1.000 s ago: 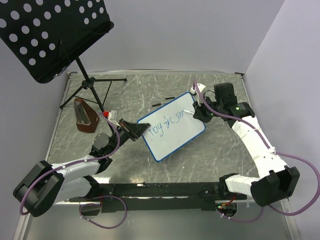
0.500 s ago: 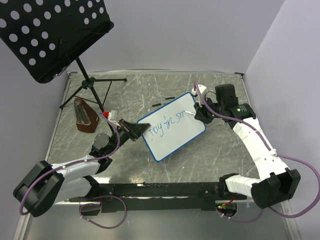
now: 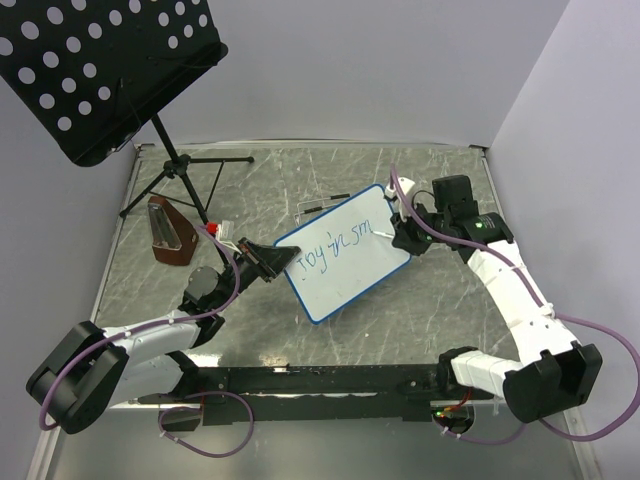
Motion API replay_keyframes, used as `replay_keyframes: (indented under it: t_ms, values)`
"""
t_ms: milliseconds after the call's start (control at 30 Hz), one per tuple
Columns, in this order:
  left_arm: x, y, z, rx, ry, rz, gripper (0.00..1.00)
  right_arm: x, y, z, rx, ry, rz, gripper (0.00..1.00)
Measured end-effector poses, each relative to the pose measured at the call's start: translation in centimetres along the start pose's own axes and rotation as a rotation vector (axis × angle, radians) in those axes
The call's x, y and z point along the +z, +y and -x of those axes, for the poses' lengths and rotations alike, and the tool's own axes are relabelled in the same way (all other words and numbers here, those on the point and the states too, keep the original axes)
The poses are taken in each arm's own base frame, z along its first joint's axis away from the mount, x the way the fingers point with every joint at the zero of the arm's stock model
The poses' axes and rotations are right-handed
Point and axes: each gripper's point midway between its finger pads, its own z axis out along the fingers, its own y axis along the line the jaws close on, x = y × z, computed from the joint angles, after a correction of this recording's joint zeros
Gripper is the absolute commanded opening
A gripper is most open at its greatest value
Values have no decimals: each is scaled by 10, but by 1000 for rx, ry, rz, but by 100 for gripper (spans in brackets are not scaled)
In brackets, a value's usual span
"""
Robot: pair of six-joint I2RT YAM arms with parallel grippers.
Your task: Write a sentence on the whiteboard
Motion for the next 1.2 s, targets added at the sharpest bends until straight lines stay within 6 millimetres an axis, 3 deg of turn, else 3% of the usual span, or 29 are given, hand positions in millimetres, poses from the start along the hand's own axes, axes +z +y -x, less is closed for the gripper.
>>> replay_keyframes:
  t_ms: [533,1200]
  values:
    - [0,0,0,0,0,0,1,-9,-14,22,30,-85,-33,0]
    - [-1,1,0,0,-1,3,1,4,-22,18,55,-62,-20,0]
